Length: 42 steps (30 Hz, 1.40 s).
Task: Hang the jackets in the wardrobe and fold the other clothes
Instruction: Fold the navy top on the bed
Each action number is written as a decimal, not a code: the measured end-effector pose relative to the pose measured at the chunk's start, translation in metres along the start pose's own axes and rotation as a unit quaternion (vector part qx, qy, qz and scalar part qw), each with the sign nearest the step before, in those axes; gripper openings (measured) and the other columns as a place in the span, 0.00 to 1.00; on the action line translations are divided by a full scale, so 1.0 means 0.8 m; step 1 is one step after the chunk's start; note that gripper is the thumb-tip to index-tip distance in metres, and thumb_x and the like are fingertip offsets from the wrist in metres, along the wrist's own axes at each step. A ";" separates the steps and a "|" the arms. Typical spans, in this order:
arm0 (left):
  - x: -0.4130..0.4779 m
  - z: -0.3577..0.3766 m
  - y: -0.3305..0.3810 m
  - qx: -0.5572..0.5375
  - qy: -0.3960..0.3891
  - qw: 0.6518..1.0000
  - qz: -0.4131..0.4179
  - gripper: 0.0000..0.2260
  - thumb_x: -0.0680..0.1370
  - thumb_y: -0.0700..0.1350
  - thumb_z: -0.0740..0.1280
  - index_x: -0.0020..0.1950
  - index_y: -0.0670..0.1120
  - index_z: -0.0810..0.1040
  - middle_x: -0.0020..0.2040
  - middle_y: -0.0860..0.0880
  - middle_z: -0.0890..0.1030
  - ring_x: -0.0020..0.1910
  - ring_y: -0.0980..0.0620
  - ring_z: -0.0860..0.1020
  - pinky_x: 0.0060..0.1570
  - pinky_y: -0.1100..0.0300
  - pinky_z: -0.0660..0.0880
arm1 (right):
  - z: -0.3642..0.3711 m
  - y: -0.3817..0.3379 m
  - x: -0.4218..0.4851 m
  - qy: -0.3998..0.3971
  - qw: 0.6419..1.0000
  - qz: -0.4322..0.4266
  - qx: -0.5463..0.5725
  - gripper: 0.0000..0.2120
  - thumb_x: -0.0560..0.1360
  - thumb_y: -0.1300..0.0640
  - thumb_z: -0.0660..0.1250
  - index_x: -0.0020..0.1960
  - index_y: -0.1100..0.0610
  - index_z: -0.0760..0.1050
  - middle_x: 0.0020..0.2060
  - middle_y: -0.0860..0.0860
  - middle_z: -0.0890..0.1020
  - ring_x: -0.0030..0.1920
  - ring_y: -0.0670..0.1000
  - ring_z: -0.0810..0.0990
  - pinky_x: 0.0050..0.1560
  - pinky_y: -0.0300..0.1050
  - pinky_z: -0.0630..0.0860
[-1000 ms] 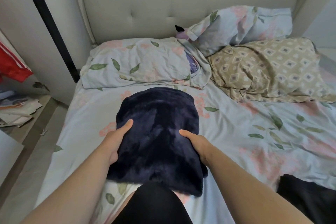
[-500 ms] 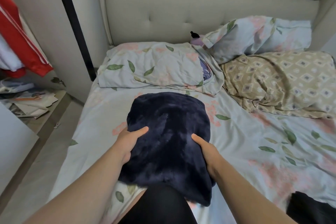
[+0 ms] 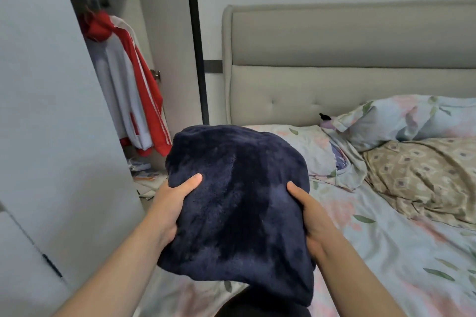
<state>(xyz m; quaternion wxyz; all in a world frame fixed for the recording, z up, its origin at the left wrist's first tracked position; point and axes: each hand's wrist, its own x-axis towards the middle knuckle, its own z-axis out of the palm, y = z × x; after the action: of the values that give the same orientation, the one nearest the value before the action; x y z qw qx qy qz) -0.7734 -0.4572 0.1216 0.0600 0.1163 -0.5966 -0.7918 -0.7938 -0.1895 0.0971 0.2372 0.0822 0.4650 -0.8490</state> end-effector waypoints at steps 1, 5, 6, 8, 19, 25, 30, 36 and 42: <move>-0.017 -0.011 0.014 0.004 0.009 1.000 0.011 0.18 0.70 0.49 0.77 0.59 0.51 0.81 0.53 0.45 0.86 0.49 0.41 0.85 0.50 0.42 0.81 | 0.016 0.004 -0.008 -0.020 1.000 0.001 0.004 0.22 0.66 0.46 0.78 0.54 0.58 0.85 0.56 0.61 0.84 0.54 0.62 0.84 0.47 0.56 0.82; -0.081 -0.055 0.045 0.004 0.050 0.998 0.046 0.17 0.71 0.51 0.76 0.59 0.51 0.80 0.52 0.45 0.86 0.49 0.40 0.85 0.48 0.42 0.81 | 0.068 0.022 -0.043 -0.079 0.997 0.003 0.003 0.20 0.67 0.46 0.76 0.52 0.58 0.86 0.55 0.61 0.84 0.53 0.62 0.85 0.45 0.55 0.82; -0.095 -0.065 0.049 0.001 0.060 0.997 0.054 0.19 0.70 0.52 0.76 0.59 0.51 0.80 0.52 0.45 0.86 0.49 0.40 0.85 0.48 0.42 0.81 | 0.079 0.025 -0.051 -0.093 0.996 0.001 0.000 0.19 0.68 0.46 0.76 0.52 0.58 0.85 0.55 0.61 0.84 0.53 0.62 0.85 0.45 0.55 0.82; -0.121 -0.081 0.054 -0.006 0.077 0.995 0.064 0.23 0.66 0.54 0.77 0.59 0.51 0.80 0.52 0.45 0.86 0.49 0.41 0.85 0.48 0.42 0.81 | 0.098 0.029 -0.065 -0.115 0.993 -0.010 -0.011 0.18 0.68 0.48 0.76 0.53 0.57 0.85 0.55 0.61 0.84 0.54 0.62 0.84 0.46 0.55 0.82; -0.199 -0.126 0.096 -0.056 0.121 0.985 0.107 0.25 0.65 0.57 0.77 0.60 0.51 0.81 0.54 0.44 0.85 0.51 0.40 0.84 0.51 0.44 0.80 | 0.172 0.033 -0.114 -0.166 0.981 -0.072 -0.066 0.21 0.71 0.50 0.74 0.62 0.55 0.81 0.56 0.59 0.84 0.56 0.61 0.84 0.52 0.56 0.81; -0.230 -0.172 0.129 -0.082 0.155 0.979 0.108 0.30 0.61 0.58 0.78 0.61 0.49 0.81 0.54 0.44 0.85 0.51 0.40 0.84 0.53 0.44 0.79 | 0.237 0.048 -0.123 -0.181 0.977 -0.064 -0.096 0.23 0.70 0.49 0.74 0.63 0.56 0.79 0.55 0.59 0.84 0.55 0.60 0.84 0.47 0.54 0.83; -0.253 -0.224 0.160 -0.087 0.180 0.970 0.140 0.30 0.60 0.57 0.78 0.59 0.49 0.81 0.52 0.43 0.86 0.49 0.41 0.85 0.48 0.47 0.80 | 0.304 0.073 -0.121 -0.201 0.973 -0.053 -0.097 0.24 0.68 0.50 0.76 0.62 0.56 0.80 0.55 0.60 0.84 0.54 0.61 0.85 0.44 0.53 0.83; -0.261 -0.286 0.187 -0.076 0.189 0.964 0.168 0.28 0.60 0.55 0.77 0.59 0.48 0.82 0.52 0.44 0.86 0.48 0.43 0.85 0.45 0.50 0.80 | 0.368 0.103 -0.101 -0.227 0.967 -0.043 -0.108 0.22 0.70 0.51 0.75 0.61 0.58 0.81 0.55 0.60 0.84 0.54 0.61 0.84 0.46 0.53 0.83; -0.230 -0.336 0.188 -0.061 0.192 0.966 0.161 0.23 0.63 0.48 0.77 0.57 0.47 0.82 0.51 0.43 0.86 0.48 0.43 0.85 0.42 0.52 0.81 | 0.407 0.132 -0.059 -0.206 0.972 -0.033 -0.110 0.23 0.66 0.50 0.76 0.59 0.58 0.82 0.53 0.60 0.85 0.51 0.60 0.85 0.42 0.51 0.83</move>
<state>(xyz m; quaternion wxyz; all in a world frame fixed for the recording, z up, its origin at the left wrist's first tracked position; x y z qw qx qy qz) -0.5339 -0.7064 0.2160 0.3074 0.1648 -0.5353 -0.7693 -0.6756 -0.4918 0.2151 0.3073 -0.1363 0.4995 -0.7984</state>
